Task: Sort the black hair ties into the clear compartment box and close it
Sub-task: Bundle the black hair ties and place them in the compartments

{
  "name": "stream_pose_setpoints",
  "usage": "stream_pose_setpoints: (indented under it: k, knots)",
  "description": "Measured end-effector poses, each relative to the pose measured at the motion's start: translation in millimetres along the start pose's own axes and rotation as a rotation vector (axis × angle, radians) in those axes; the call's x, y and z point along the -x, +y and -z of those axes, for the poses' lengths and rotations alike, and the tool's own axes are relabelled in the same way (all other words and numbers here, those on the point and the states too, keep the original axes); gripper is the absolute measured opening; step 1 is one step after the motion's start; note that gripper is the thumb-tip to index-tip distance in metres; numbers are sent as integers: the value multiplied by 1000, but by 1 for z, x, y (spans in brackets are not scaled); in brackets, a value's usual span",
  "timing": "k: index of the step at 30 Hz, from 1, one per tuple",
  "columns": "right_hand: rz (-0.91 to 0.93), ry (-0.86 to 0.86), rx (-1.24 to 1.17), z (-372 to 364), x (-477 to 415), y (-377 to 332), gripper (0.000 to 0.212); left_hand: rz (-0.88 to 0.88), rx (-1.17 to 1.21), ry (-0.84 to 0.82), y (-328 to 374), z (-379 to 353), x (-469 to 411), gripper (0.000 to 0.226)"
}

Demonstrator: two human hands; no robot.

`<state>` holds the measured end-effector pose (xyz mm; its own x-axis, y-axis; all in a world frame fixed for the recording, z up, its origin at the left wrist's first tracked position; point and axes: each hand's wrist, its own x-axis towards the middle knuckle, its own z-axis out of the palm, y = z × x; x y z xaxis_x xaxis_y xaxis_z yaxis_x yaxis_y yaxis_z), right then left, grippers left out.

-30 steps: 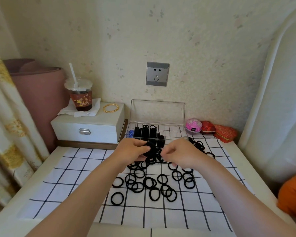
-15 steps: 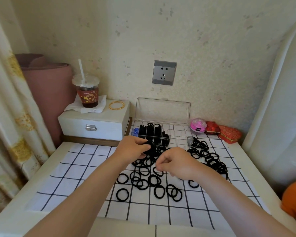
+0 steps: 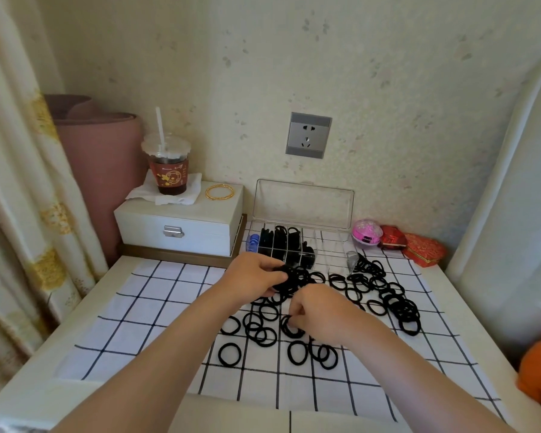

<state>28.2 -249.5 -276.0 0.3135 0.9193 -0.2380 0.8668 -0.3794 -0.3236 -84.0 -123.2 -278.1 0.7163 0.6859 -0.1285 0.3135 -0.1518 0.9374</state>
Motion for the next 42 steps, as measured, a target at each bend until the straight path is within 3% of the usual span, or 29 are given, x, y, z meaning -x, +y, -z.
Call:
stream_pose_setpoints:
  k: [4, 9, 18, 21, 26, 30, 33, 35, 42]
  knots:
    - [14, 108, -351, 25, 3, 6, 7, -27, -52, 70, 1, 1, -1, 40]
    - [-29, 289, -737, 35, 4, 7, 5, -18, 63, -30, 3, -5, -1, 21]
    - [-95, 477, -700, 33, -2, 7, 8, 67, 423, -172, 9, -19, 1, 23]
    - [-106, 511, -669, 31, -4, 8, 20, 72, 449, -176, 10, -20, 1, 27]
    - [-68, 536, -657, 30, -5, 12, 14, -5, 421, -186, 9, -21, 2, 19]
    - [-122, 440, -729, 39, -5, 20, 18, 11, 413, -225, 12, -18, 0, 22]
    - [-177, 152, -966, 48, 1, 28, 35, -3, 415, -260, 16, -14, -1, 28]
    - [-155, 29, -1073, 50, 4, 31, 31, 3, 415, -209, 17, -13, -3, 28]
    - [-122, 48, -1185, 50, -2, 28, 24, 9, 321, -38, 20, -14, -8, 19]
